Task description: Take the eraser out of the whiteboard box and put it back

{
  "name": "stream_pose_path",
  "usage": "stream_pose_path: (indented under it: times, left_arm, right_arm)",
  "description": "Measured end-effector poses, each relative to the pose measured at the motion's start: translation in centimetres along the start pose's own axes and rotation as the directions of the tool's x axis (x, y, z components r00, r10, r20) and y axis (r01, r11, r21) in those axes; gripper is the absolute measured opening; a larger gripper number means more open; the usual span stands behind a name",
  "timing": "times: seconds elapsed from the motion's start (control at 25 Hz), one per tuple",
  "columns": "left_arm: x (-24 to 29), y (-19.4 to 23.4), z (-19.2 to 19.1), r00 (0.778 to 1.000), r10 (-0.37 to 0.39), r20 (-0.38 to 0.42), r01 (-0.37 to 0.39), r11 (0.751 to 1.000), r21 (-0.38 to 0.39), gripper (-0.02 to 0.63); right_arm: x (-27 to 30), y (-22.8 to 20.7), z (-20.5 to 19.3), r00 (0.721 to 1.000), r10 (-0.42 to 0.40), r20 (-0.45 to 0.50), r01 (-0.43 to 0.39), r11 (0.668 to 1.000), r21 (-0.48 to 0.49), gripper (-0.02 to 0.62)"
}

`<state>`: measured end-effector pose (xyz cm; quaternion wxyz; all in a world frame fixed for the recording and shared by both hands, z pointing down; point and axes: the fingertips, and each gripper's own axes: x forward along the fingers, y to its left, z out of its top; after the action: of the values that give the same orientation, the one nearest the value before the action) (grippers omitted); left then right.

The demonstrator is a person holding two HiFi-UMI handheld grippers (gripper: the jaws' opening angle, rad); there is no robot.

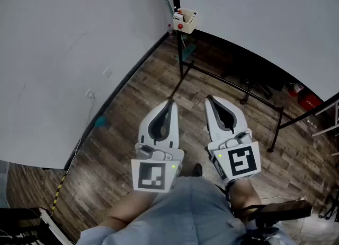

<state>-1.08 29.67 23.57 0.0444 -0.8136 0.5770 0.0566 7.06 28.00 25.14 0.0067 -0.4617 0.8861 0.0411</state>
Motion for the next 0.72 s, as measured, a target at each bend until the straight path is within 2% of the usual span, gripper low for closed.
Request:
stream_pose_path:
  times: [0.72]
  left_arm:
    - [1.3,-2.2,-0.1,1.000,0.017,0.000,-0.017,1.000,0.016,0.005]
  right_arm:
    - [-0.9,-2.2,0.1,0.999,0.028,0.017,-0.028,0.999,0.019,0.000]
